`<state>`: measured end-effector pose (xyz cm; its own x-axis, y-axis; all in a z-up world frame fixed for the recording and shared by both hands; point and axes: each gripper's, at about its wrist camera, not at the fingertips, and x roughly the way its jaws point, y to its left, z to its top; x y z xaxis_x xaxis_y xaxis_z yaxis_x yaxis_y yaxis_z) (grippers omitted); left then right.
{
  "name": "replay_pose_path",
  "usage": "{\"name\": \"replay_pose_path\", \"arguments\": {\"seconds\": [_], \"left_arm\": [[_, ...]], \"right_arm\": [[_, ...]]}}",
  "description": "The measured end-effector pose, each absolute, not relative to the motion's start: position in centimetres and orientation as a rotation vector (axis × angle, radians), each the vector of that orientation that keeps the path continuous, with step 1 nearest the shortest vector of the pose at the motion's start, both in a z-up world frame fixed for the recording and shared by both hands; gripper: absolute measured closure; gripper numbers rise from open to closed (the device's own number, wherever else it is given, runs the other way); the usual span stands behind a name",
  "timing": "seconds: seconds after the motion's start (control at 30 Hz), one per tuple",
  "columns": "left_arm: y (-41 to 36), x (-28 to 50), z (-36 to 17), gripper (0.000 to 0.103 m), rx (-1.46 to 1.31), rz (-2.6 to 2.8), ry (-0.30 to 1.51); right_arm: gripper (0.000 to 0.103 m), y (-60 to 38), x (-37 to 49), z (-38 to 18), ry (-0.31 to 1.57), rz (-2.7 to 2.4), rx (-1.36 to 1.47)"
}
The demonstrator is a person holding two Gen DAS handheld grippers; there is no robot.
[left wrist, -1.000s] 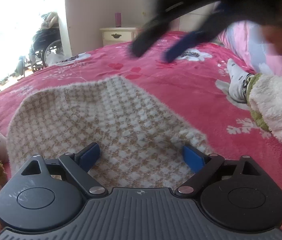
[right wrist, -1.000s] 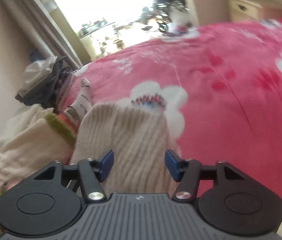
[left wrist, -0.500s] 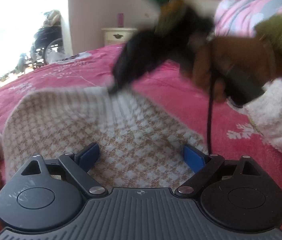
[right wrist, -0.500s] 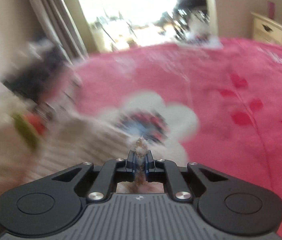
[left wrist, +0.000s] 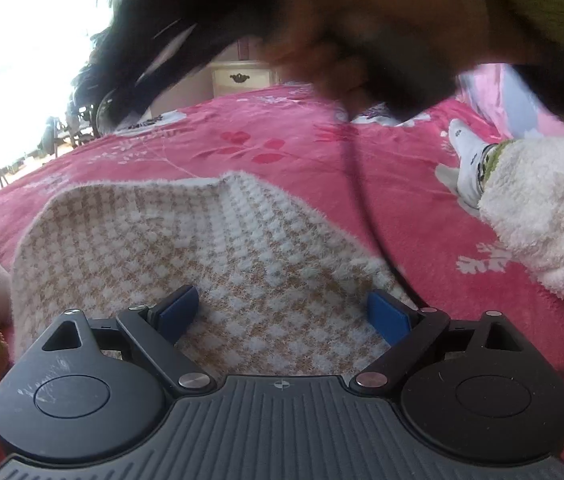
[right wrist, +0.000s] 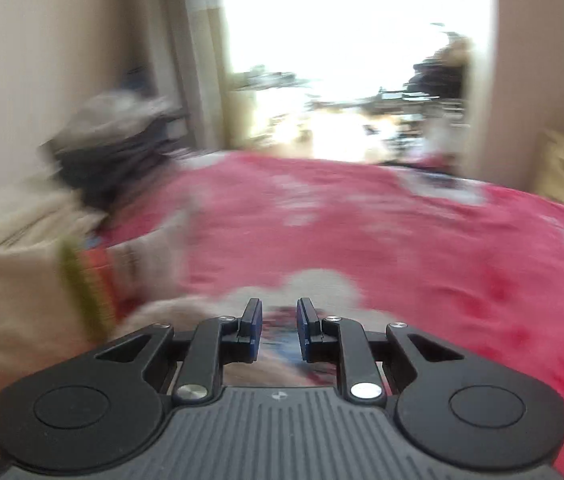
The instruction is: Fold clothes
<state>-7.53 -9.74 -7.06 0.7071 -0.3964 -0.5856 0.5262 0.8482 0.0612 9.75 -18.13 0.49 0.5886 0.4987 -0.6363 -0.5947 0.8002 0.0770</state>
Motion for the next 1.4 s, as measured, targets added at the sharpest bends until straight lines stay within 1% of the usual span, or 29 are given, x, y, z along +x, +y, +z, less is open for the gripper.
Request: {"name": "replay_pose_path", "arguments": {"seconds": [0.13, 0.23, 0.33, 0.43, 0.6, 0.67, 0.77, 0.9, 1.07, 1.17, 1.27, 1.33, 1.4], "left_arm": [[-9.8, -7.9, -7.1, 0.011, 0.236, -0.506, 0.577], [-9.2, -7.6, -6.9, 0.011, 0.218, -0.503, 0.586], [-8.8, -7.2, -6.7, 0.011, 0.188, -0.510, 0.604], [-9.1, -7.6, -6.7, 0.011, 0.207, -0.509, 0.593], [-9.3, -7.7, -6.7, 0.011, 0.225, -0.507, 0.577], [-9.3, -7.8, -6.6, 0.011, 0.227, -0.505, 0.575], [-8.8, -8.6, -5.7, 0.011, 0.241, -0.511, 0.568], [-7.3, -10.9, -3.7, 0.011, 0.257, -0.560, 0.558], [-6.5, -12.7, -1.7, 0.011, 0.307, -0.528, 0.587], [-6.7, -12.2, -2.9, 0.011, 0.318, -0.512, 0.659], [-7.0, -11.5, -5.6, 0.013, 0.323, -0.505, 0.747], [-7.6, -11.8, -6.7, 0.009, 0.353, -0.502, 0.710], [-8.3, -12.1, -6.4, 0.009, 0.394, -0.500, 0.699]], "right_arm": [[0.082, -12.3, 12.7, -4.0, 0.816, 0.740, -0.219], [0.082, -10.5, 15.2, -7.3, 0.917, 0.737, -0.236], [0.076, -10.1, 16.0, -8.0, 0.942, 0.724, -0.234], [0.075, -10.4, 15.6, -7.0, 0.935, 0.685, -0.207], [0.075, -13.9, 14.1, -2.2, 0.833, 0.514, -0.016], [0.075, -16.5, 12.4, 0.4, 0.759, 0.441, 0.076], [0.075, -19.7, 8.4, 3.3, 0.689, 0.383, 0.115], [0.075, -20.7, 3.7, 3.0, 0.739, 0.390, 0.050], [0.075, -22.1, -2.1, 2.7, 0.800, 0.397, -0.031], [0.076, -20.6, -3.9, 1.0, 0.859, 0.463, -0.100], [0.078, -19.0, -3.5, -3.4, 0.974, 0.423, -0.217], [0.077, -19.0, -3.4, -6.1, 0.990, 0.402, -0.250], [0.078, -19.1, -3.2, -6.4, 1.000, 0.392, -0.242]]}}
